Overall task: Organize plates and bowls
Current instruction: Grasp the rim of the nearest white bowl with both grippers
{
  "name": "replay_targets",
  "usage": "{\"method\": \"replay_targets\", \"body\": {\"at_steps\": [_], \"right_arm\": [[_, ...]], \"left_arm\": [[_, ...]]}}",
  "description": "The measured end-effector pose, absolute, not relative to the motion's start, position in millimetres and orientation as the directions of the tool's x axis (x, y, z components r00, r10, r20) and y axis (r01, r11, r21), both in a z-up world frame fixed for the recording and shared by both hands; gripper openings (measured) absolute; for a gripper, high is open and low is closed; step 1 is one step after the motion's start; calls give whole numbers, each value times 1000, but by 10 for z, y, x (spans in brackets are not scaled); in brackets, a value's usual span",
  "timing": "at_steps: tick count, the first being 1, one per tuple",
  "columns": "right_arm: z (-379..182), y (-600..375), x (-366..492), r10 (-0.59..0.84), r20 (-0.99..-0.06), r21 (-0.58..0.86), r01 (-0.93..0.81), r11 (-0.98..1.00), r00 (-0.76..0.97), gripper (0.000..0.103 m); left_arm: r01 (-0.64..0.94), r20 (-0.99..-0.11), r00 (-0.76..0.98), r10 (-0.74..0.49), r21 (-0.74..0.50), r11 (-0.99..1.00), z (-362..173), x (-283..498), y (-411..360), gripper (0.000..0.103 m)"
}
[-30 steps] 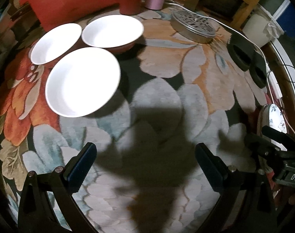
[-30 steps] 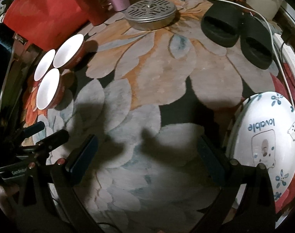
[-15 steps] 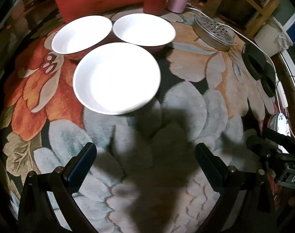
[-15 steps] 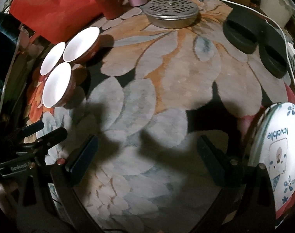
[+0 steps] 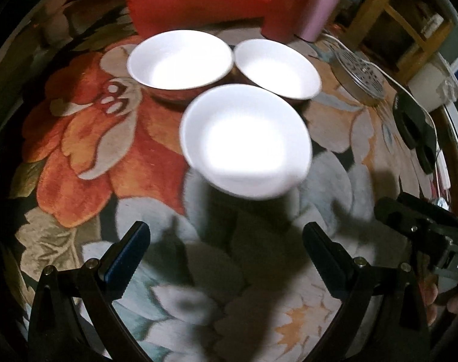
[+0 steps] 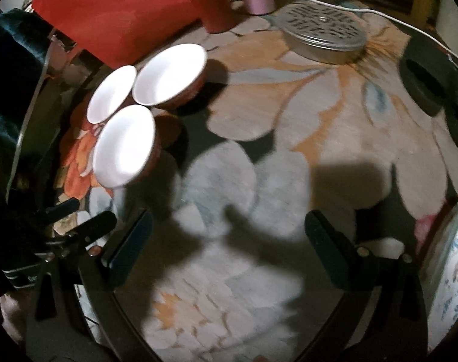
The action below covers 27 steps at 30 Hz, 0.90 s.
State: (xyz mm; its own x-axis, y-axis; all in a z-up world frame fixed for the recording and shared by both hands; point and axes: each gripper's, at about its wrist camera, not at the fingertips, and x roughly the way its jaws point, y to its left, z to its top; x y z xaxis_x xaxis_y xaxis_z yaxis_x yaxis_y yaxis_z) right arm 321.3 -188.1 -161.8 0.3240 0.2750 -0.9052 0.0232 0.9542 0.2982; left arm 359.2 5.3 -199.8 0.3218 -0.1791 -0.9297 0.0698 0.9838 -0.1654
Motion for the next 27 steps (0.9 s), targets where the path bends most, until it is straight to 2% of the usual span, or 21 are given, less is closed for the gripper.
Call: {"method": "replay_targets", "body": {"at_steps": [7,9,12,14,15,16,18,20,21,22,23,27], "right_arm": [[-1610,-1571,3566,349,-878,362,-22,932,329,99],[-1628,-1494,3664,359,-876,371,-26,928,321,95],[-1732,-1434,3817,355,-890,373,9,928,286,82],[-1831,-1395,3883,365,-895,385,31,922,257,69],[-1879,-1379,3895,369,-896,389,38,920,246,66],[-1906,-1368,3900,371,-897,392,41,919,240,59],[-1985,-1325,3912,387,-895,406,45,913,221,43],[-2046,-1288,3927,398,-895,414,46,909,204,30],[-2065,-1265,3932,406,-892,422,41,906,199,28],[-2075,-1236,3937,411,-890,425,31,905,195,22],[-2081,-1209,3937,412,-891,423,20,906,192,12],[-2029,-1157,3873,383,-902,386,-23,922,201,12]], "left_arm": [[15,-895,395,-205,-216,976,-1888,3769,344,100],[5,-895,392,-214,-231,973,-1912,3857,356,96],[1,-901,370,-228,-245,970,-1995,4026,356,88],[6,-904,366,-221,-235,972,-2033,4104,345,83],[10,-904,366,-220,-232,973,-2046,4122,341,76],[15,-906,362,-218,-228,974,-2077,4168,327,59],[9,-920,330,-210,-219,976,-2159,4233,293,34],[8,-924,304,-230,-239,971,-2250,4276,272,31],[9,-927,293,-234,-242,970,-2288,4290,256,24],[10,-930,281,-238,-245,970,-2327,4300,238,10],[12,-932,272,-240,-246,969,-2355,4296,218,10],[32,-927,294,-234,-235,971,-2305,4190,189,10]]}}
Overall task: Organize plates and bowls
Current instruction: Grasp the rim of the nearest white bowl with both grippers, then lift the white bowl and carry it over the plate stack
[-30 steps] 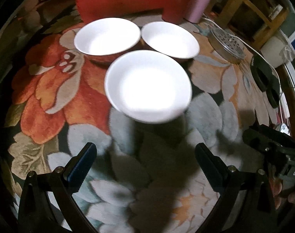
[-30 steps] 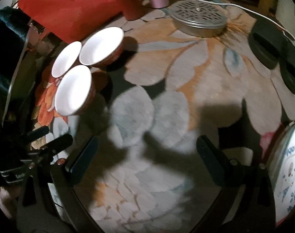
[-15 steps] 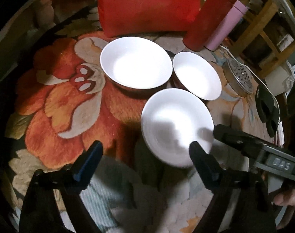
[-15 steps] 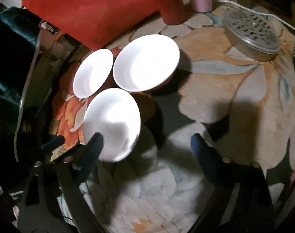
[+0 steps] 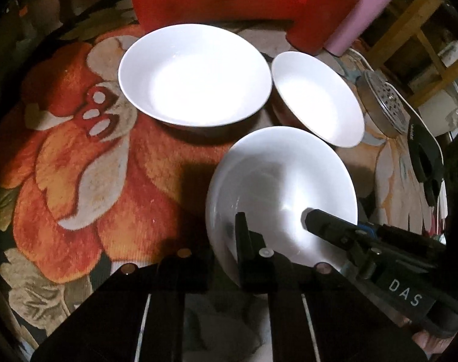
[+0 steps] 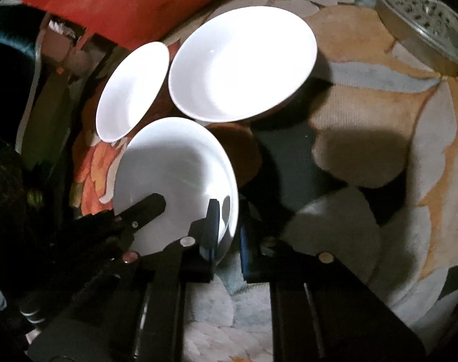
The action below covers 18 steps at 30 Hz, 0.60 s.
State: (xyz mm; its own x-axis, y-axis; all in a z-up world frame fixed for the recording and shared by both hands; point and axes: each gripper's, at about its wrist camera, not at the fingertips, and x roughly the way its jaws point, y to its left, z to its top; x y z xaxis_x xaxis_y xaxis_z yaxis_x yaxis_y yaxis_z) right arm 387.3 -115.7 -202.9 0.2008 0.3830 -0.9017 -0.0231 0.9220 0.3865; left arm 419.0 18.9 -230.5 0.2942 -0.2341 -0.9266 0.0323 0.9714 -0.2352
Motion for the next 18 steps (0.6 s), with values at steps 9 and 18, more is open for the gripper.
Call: {"method": "replay_targets", "body": {"at_steps": [9,18], "right_arm": [[-1924,-1318,3532,384,-906,382,-45,923,177,12],[-1744,-1750,3090,346,-917,357,20,934,200,13]], "left_arm": [[96,-910,315,-270,-253,963,-2114,3809,32,10],[193,-900,305,-311,-261,946,-1944,3502,-512,10]]}}
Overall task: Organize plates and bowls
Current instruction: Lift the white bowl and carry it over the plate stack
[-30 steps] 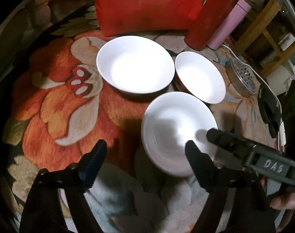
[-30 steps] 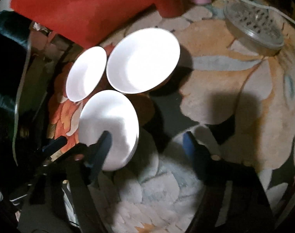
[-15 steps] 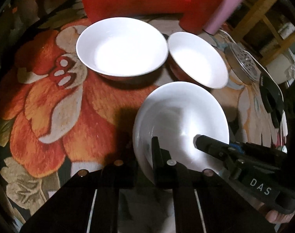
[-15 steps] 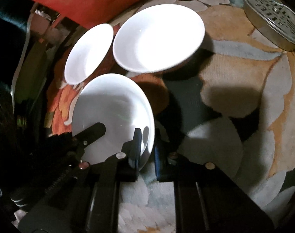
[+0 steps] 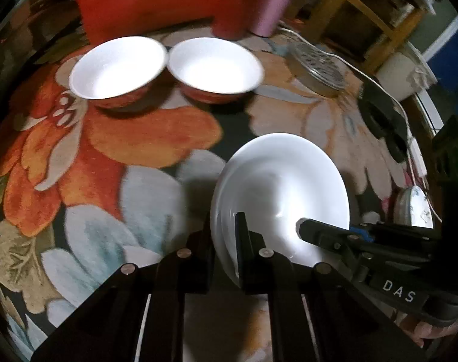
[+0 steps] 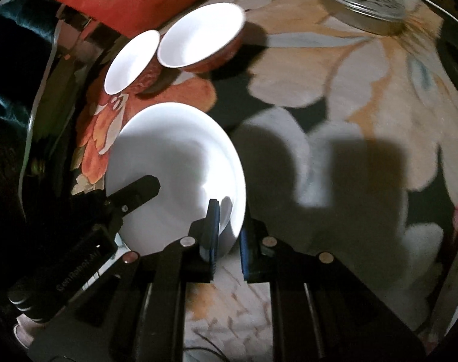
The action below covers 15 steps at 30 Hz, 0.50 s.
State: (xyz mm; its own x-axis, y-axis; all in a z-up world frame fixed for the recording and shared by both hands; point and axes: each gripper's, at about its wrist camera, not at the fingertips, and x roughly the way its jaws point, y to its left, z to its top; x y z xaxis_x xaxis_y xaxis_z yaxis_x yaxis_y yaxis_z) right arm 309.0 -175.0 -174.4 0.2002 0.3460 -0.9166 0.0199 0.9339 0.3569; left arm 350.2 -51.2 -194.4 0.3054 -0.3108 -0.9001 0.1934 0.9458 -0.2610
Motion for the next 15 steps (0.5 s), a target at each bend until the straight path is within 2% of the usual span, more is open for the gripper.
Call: {"method": "replay_targets", "body": {"at_steps": [15], "right_arm": [[-1498,-2570,2567,308,-922,349,159,923,234,13]], "left_arm": [[347,-885,269,-379,-278,895,-1717,3221,-1385,10]]}}
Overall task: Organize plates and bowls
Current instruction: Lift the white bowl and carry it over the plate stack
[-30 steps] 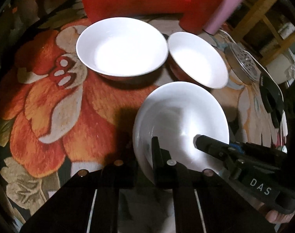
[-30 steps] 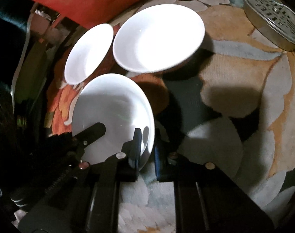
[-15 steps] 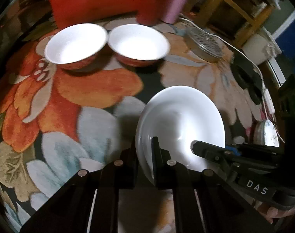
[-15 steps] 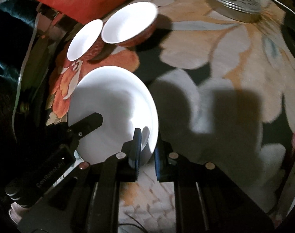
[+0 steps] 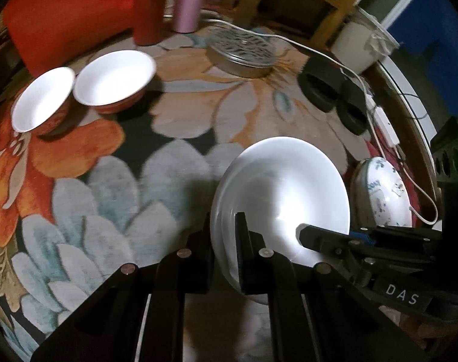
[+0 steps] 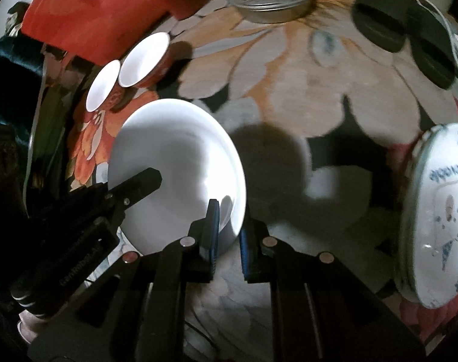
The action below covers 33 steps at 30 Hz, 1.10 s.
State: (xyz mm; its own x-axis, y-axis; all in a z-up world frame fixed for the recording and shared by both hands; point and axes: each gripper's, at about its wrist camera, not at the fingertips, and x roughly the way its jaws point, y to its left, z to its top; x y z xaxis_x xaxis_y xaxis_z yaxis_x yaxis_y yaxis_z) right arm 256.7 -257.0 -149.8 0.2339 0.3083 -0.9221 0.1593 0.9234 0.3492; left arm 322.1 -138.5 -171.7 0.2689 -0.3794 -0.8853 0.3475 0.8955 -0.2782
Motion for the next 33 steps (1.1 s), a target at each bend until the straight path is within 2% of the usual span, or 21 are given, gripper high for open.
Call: {"method": "replay_targets", "body": {"at_steps": [33], "right_arm": [[-1276,-4254,1668,161,-950,267,433,861,266,13]], "left_arm": [[571,-858,162,-488,-321,755,-1606,2680,-3275,10]]}}
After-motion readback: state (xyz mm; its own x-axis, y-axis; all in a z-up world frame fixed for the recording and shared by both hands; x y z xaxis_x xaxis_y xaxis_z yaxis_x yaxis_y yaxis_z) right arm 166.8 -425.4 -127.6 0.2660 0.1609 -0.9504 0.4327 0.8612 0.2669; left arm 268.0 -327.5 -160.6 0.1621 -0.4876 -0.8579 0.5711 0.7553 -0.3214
